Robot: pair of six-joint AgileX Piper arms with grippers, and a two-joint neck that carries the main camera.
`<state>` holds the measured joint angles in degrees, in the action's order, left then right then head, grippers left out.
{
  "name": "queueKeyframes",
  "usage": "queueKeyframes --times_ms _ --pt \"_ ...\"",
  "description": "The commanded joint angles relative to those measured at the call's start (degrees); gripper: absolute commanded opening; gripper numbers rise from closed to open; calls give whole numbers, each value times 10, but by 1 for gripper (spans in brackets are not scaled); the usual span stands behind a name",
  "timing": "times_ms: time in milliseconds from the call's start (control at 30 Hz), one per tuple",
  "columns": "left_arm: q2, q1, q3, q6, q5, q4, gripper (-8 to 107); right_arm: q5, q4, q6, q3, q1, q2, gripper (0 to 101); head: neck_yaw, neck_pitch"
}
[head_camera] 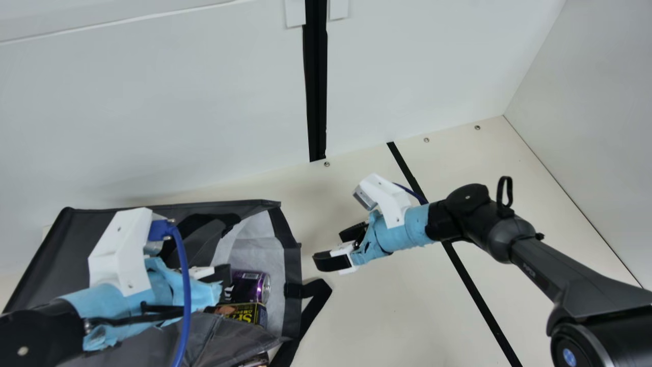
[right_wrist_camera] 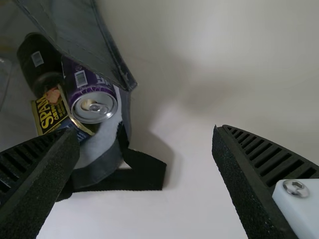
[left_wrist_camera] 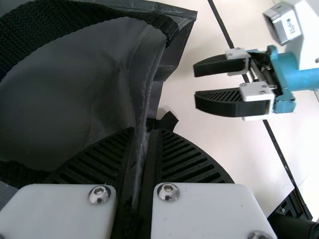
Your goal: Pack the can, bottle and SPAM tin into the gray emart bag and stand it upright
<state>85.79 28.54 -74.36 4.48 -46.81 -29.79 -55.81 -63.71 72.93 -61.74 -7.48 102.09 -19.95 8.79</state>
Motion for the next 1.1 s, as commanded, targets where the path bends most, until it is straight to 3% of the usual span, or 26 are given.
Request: queueKeyframes --times_ms 0,1033,1067 --pt "0 0 0 0 0 0 -8 -5 -3 6 -4 6 10 95 0 12" --pt "0 0 0 0 0 -1 -8 -24 -97 54 -93 112 166 95 0 12" --pt "0 0 0 0 0 -1 -8 -26 -99 55 -95 113 169 88 0 12"
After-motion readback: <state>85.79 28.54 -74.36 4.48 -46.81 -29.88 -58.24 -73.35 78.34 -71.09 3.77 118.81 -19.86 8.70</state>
